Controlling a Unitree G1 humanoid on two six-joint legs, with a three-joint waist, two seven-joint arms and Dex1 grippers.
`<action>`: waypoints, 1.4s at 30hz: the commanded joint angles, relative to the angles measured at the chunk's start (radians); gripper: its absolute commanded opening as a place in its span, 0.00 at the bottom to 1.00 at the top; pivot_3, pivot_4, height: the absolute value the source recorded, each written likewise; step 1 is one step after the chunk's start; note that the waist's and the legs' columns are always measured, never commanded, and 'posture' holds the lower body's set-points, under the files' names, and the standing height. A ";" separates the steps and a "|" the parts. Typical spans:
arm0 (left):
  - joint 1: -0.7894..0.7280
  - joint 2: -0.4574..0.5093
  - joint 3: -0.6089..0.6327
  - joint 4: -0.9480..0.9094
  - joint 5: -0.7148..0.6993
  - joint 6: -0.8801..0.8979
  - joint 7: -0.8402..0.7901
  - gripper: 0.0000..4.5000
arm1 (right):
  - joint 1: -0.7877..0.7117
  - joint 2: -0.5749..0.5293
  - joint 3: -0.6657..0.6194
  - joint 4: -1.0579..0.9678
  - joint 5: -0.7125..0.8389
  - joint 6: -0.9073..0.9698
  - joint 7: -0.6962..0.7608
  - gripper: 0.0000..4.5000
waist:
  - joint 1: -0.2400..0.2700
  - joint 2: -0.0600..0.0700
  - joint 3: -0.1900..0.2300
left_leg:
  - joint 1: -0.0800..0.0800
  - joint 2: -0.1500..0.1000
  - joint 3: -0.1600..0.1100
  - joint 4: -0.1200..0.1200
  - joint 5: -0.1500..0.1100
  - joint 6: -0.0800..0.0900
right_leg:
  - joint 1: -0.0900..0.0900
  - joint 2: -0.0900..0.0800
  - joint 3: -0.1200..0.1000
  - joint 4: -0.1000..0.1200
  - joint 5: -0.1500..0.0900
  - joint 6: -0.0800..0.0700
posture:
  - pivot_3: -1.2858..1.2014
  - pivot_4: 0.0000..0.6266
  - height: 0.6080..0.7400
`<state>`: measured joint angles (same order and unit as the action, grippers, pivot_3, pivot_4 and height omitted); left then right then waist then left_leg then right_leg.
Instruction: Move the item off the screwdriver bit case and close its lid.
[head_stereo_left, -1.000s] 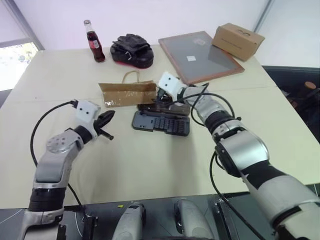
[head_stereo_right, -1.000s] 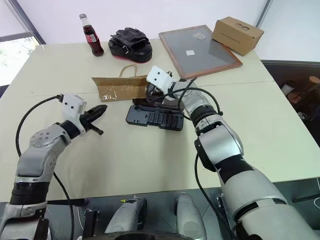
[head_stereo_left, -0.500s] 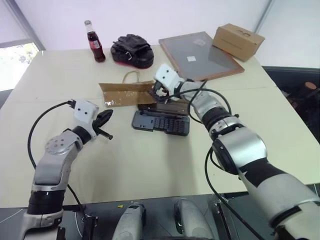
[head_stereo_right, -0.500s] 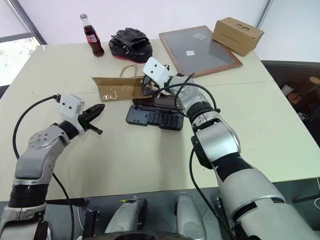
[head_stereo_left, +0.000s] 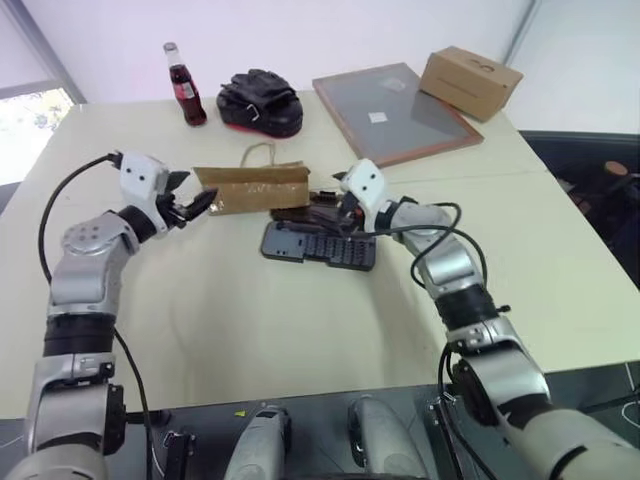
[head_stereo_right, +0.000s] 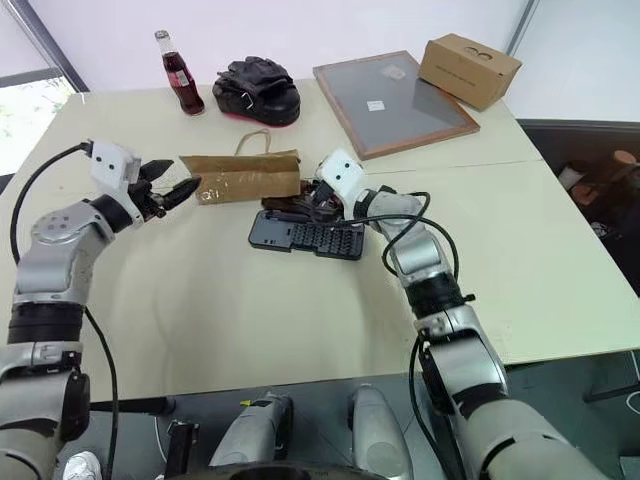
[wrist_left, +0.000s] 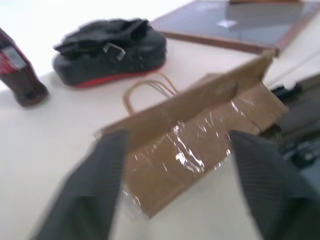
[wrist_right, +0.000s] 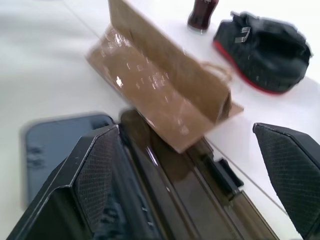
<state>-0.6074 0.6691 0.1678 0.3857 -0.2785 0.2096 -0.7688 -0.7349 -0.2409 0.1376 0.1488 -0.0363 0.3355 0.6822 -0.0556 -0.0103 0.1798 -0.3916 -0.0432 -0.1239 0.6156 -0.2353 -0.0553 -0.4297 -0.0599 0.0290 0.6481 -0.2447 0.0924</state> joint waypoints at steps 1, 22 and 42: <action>-0.090 0.049 -0.001 0.135 0.034 -0.095 -0.063 1.00 | 0.026 -0.008 -0.031 -0.169 0.029 0.114 -0.044 1.00 | 0.006 0.000 0.000 | 0.000 0.000 0.000 0.000 0.000 0.000 | 0.000 0.000 0.000 0.000 0.000 0.000 | 0.52 0.24 1.00; -0.507 -0.067 -0.102 0.877 0.278 -0.425 0.002 1.00 | 0.088 -0.016 -0.035 -0.342 0.057 0.245 -0.188 1.00 | 0.002 -0.001 0.000 | 0.000 -0.001 0.000 0.002 0.000 0.000 | 0.001 0.000 -0.001 0.001 0.000 0.000 | 0.52 0.24 1.00; -0.525 -0.133 -0.120 0.925 0.378 -0.445 0.111 1.00 | 0.096 -0.042 -0.035 -0.383 0.071 0.274 -0.226 1.00 | 0.010 -0.001 0.000 | 0.000 -0.002 0.000 0.002 0.000 0.000 | 0.001 0.000 -0.001 0.001 0.000 0.000 | 0.52 0.24 1.00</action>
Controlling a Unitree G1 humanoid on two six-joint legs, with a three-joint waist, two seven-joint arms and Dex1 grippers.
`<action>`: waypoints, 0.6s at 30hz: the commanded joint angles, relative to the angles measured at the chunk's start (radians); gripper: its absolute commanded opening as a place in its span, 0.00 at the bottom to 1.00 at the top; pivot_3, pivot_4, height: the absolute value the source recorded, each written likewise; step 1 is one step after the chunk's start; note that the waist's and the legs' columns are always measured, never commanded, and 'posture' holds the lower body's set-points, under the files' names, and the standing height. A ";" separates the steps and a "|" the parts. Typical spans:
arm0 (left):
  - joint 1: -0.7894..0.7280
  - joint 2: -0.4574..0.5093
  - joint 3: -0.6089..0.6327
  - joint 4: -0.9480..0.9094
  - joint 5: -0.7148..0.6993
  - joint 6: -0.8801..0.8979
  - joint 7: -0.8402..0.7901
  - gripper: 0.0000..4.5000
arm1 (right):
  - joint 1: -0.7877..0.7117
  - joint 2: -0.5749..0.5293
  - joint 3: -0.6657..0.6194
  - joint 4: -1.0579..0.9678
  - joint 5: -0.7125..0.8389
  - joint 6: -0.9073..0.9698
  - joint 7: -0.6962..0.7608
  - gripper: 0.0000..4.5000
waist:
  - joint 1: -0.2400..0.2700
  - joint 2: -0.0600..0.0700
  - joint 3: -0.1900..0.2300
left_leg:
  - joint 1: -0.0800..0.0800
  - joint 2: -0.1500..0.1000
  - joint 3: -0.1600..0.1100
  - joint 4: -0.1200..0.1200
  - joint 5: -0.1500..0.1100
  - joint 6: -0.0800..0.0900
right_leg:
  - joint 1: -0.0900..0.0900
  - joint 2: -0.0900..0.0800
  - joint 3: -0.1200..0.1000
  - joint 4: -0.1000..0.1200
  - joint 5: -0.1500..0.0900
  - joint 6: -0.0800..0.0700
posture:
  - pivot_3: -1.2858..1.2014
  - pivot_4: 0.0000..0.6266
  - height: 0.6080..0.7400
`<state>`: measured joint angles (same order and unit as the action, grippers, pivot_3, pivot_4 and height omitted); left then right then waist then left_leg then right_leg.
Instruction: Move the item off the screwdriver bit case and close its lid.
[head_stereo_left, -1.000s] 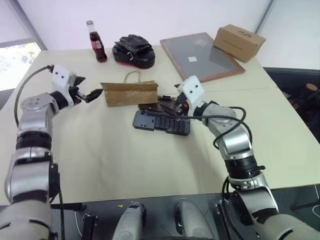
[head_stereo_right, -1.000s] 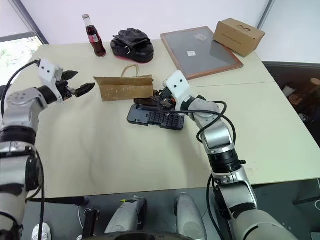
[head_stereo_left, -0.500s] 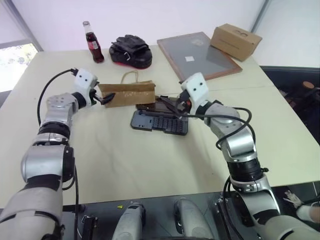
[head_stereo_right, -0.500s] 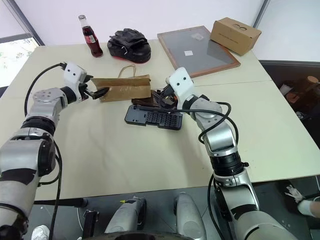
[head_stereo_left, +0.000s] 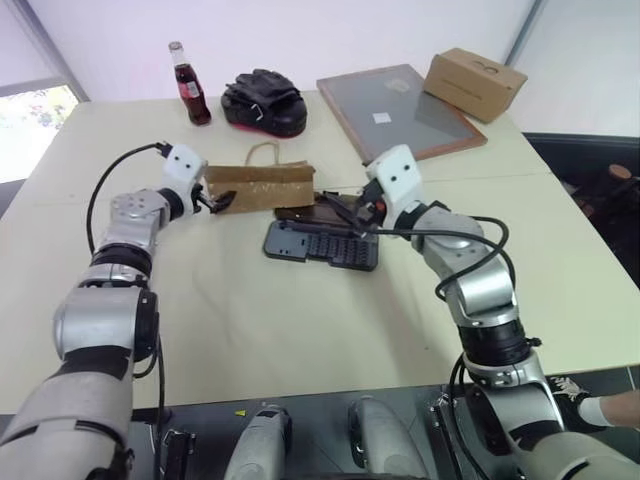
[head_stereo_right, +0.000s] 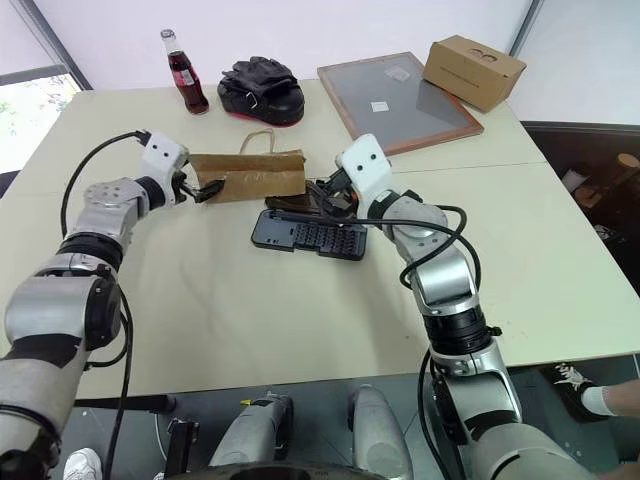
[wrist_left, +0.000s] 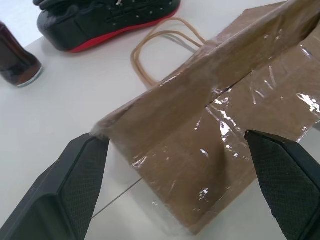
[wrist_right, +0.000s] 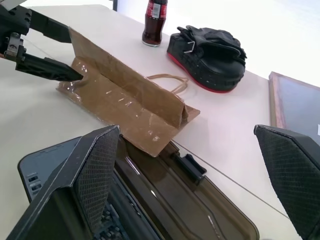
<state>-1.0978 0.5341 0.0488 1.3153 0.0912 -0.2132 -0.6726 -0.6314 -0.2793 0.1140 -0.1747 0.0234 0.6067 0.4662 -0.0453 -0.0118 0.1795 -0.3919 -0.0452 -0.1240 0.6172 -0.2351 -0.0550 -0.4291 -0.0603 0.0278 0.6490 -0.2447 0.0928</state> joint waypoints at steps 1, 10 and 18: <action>-0.037 -0.004 0.000 -0.004 0.011 -0.023 0.021 1.00 | -0.007 -0.004 -0.011 -0.063 0.011 0.005 -0.012 1.00 | 0.000 0.000 0.000 | 0.000 0.000 0.000 0.000 0.000 0.000 | 0.000 0.000 0.000 0.000 0.000 0.000 | 0.52 0.24 1.00; -0.041 -0.029 -0.004 0.000 0.027 -0.027 0.014 0.83 | -0.001 -0.007 -0.013 -0.081 0.011 0.023 -0.030 1.00 | 0.000 0.000 0.000 | 0.000 0.000 0.000 0.000 0.000 0.000 | 0.000 0.000 0.000 0.000 0.000 0.000 | 0.52 0.24 1.00; -0.031 -0.034 -0.002 -0.004 0.035 -0.038 0.006 0.01 | 0.000 -0.004 -0.013 -0.078 0.015 0.023 -0.042 1.00 | 0.000 0.000 0.000 | 0.000 0.000 0.000 0.000 0.000 0.000 | 0.000 0.000 0.000 0.000 0.000 0.000 | 0.52 0.24 1.00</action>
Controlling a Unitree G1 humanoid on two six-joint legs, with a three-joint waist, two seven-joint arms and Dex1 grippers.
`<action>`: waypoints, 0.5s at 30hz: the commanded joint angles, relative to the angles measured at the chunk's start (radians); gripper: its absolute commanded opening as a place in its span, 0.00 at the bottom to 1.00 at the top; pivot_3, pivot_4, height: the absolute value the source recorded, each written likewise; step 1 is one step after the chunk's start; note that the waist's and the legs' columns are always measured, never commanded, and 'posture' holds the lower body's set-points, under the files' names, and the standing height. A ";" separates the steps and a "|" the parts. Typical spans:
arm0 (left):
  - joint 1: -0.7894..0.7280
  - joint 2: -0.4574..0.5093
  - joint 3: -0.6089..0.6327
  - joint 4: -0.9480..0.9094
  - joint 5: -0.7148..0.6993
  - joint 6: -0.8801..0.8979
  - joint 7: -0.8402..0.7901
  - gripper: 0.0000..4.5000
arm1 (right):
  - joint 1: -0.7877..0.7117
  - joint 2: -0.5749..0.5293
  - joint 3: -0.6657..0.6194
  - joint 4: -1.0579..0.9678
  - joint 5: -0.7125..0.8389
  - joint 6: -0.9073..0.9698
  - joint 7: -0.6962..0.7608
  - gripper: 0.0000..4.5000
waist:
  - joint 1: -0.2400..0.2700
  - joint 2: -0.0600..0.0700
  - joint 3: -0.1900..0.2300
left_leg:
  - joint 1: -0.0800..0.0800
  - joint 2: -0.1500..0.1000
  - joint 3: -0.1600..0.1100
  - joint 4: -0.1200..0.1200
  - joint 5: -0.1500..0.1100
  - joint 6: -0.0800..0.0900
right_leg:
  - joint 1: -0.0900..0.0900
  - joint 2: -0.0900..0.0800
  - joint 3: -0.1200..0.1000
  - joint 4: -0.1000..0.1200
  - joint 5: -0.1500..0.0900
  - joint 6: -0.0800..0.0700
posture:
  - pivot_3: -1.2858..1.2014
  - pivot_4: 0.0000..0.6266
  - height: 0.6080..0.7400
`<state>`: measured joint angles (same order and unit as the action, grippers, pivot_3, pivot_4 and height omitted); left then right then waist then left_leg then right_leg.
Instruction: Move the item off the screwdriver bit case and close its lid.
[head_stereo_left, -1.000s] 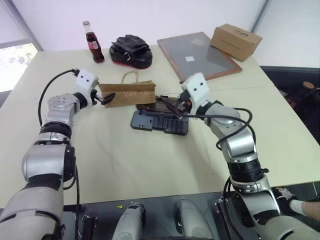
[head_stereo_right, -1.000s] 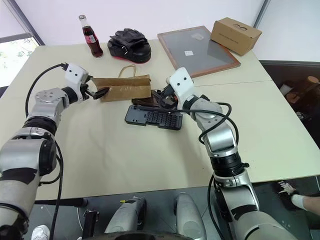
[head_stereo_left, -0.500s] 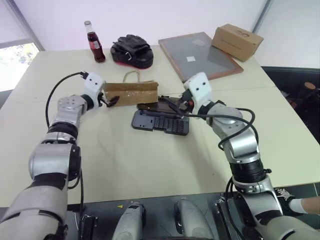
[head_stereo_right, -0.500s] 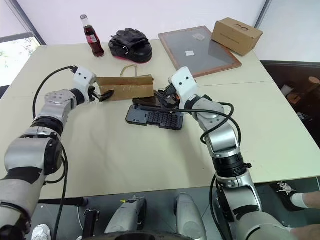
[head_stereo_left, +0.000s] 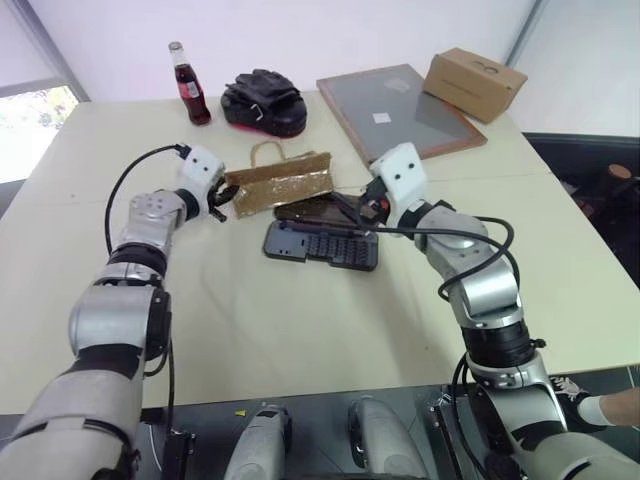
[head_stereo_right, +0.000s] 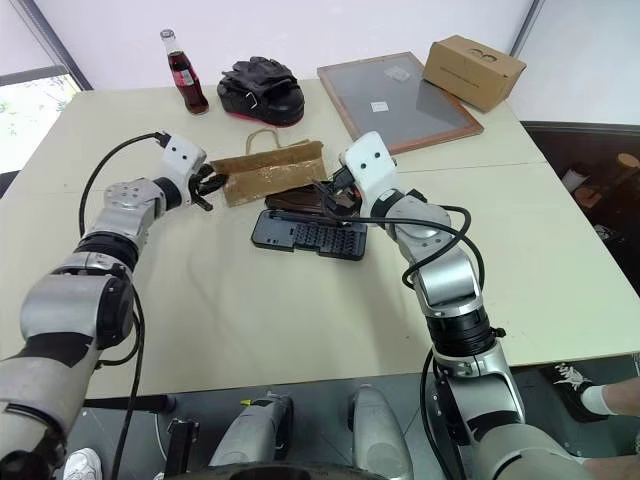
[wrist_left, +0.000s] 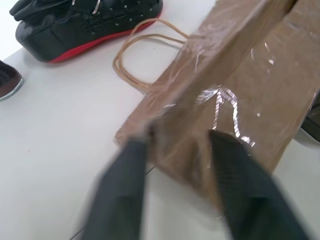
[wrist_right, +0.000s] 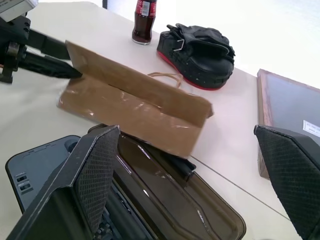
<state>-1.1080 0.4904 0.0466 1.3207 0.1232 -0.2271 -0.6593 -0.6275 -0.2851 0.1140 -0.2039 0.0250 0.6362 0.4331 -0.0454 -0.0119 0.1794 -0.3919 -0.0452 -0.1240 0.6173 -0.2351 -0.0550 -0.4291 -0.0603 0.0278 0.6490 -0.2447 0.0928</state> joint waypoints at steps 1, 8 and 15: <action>-0.021 0.010 0.000 -0.009 0.003 -0.024 -0.008 0.01 | -0.005 0.002 -0.012 -0.047 0.013 -0.008 -0.010 1.00 | 0.000 0.000 0.000 | 0.000 0.000 0.000 0.000 0.000 0.000 | 0.000 0.000 0.000 0.000 0.000 0.000 | 0.52 0.24 1.00; -0.005 0.014 0.000 -0.015 -0.002 -0.030 -0.037 0.01 | -0.008 0.005 -0.008 -0.040 0.016 -0.011 -0.011 1.00 | 0.000 0.000 0.000 | 0.000 0.000 0.000 0.000 0.000 0.000 | 0.000 0.000 0.000 0.000 0.000 0.000 | 0.52 0.24 1.00; 0.017 0.058 0.041 -0.074 -0.064 -0.050 -0.160 0.01 | -0.001 0.006 -0.002 -0.050 0.017 -0.007 -0.010 1.00 | -0.001 0.000 0.000 | 0.000 0.000 0.000 0.000 0.000 0.000 | 0.000 0.000 0.000 0.000 0.000 0.000 | 0.52 0.24 1.00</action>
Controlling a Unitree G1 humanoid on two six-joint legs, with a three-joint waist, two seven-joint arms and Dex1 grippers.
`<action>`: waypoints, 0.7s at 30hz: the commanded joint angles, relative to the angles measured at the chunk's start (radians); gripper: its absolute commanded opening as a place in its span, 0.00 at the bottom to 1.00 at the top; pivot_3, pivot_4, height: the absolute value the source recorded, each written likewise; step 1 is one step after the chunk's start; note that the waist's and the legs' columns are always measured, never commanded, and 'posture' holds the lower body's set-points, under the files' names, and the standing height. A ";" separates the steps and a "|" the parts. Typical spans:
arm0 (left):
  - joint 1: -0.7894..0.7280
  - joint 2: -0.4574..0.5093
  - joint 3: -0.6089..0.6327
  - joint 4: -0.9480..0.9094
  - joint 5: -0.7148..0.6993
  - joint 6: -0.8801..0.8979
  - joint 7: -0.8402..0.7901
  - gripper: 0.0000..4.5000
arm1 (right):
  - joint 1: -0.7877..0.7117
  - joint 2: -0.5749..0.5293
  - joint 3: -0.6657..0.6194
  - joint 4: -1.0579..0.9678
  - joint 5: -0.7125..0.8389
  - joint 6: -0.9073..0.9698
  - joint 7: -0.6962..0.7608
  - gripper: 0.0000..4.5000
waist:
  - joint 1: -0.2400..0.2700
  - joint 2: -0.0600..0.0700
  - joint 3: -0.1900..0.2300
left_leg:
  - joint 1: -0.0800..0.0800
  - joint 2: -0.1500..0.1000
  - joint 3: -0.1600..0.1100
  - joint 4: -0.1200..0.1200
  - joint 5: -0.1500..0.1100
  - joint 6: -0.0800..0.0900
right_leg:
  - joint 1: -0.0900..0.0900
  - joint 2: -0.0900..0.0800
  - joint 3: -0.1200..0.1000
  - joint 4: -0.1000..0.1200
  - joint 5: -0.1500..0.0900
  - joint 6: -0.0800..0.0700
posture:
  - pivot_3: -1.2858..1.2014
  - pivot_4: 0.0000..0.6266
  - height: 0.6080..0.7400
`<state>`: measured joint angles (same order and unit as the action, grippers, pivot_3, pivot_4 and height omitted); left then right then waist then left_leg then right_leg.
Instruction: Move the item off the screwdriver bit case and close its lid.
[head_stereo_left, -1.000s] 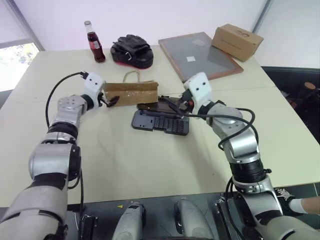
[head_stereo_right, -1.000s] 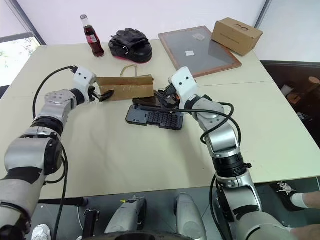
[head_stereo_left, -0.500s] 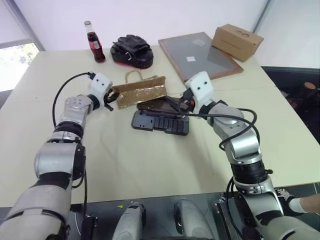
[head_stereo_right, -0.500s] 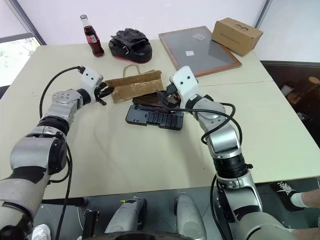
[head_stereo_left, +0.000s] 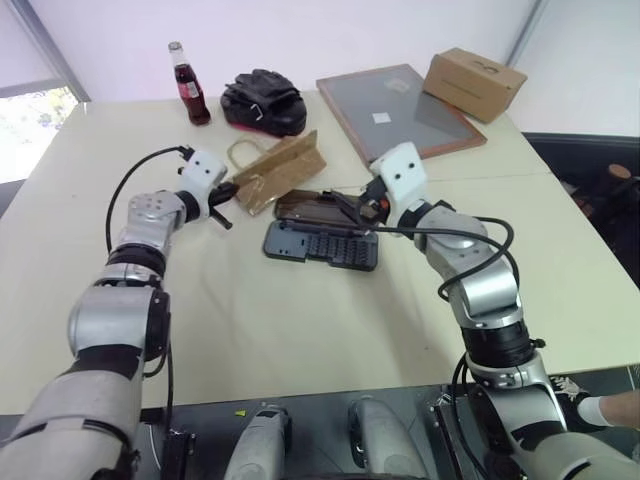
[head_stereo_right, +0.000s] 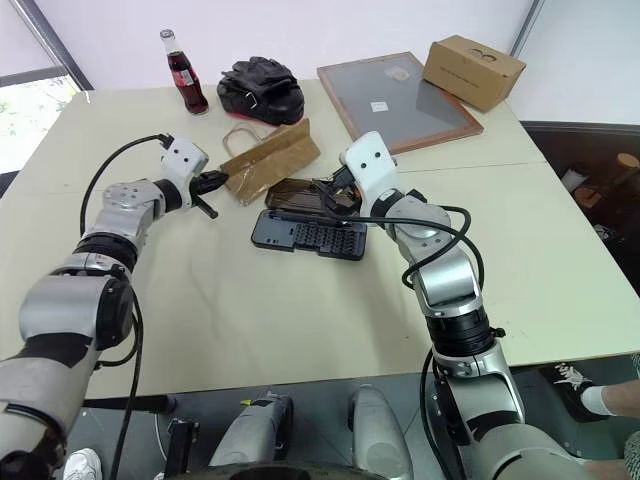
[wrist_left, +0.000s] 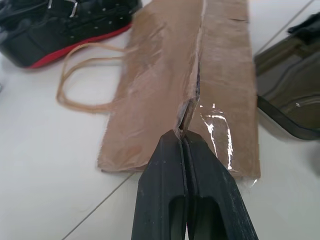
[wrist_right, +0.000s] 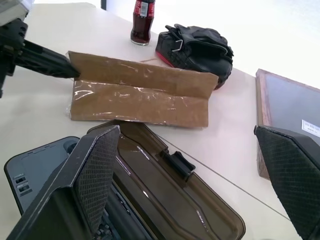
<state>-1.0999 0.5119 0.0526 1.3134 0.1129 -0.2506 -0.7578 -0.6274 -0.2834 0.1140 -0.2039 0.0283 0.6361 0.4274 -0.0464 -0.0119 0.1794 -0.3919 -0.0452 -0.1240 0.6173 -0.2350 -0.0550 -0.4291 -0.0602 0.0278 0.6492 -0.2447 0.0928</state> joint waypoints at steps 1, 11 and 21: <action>0.020 0.047 0.046 -0.091 -0.072 -0.025 -0.087 0.01 | 0.002 0.005 -0.001 -0.052 0.014 -0.006 -0.004 1.00 | -0.001 0.000 0.000 | 0.000 0.000 0.000 0.000 0.000 0.000 | 0.000 0.000 0.000 0.000 0.000 0.000 | 0.52 0.24 1.00; 0.322 0.142 0.228 -0.580 -0.216 0.141 0.125 0.01 | 0.005 0.029 0.027 -0.028 0.037 -0.019 0.016 1.00 | -0.010 0.000 0.000 | 0.000 0.002 -0.001 0.000 0.000 0.000 | 0.000 0.000 0.000 0.001 0.000 0.000 | 0.52 0.24 1.00; 0.690 0.172 0.415 -0.945 -0.167 0.308 0.542 0.01 | -0.056 0.061 0.080 0.085 0.053 -0.096 0.086 1.00 | -0.010 0.000 0.000 | 0.001 0.004 -0.001 0.000 0.000 0.000 | 0.000 0.000 0.001 0.001 0.000 0.000 | 0.52 0.24 1.00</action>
<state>-0.4292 0.6629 0.4183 0.4377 -0.0661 0.0462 -0.2817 -0.6520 -0.2321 0.1906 -0.1128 0.0659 0.5735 0.5003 -0.0565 -0.0123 0.1791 -0.3912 -0.0409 -0.1254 0.6174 -0.2351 -0.0551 -0.4291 -0.0606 0.0284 0.6501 -0.2446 0.0926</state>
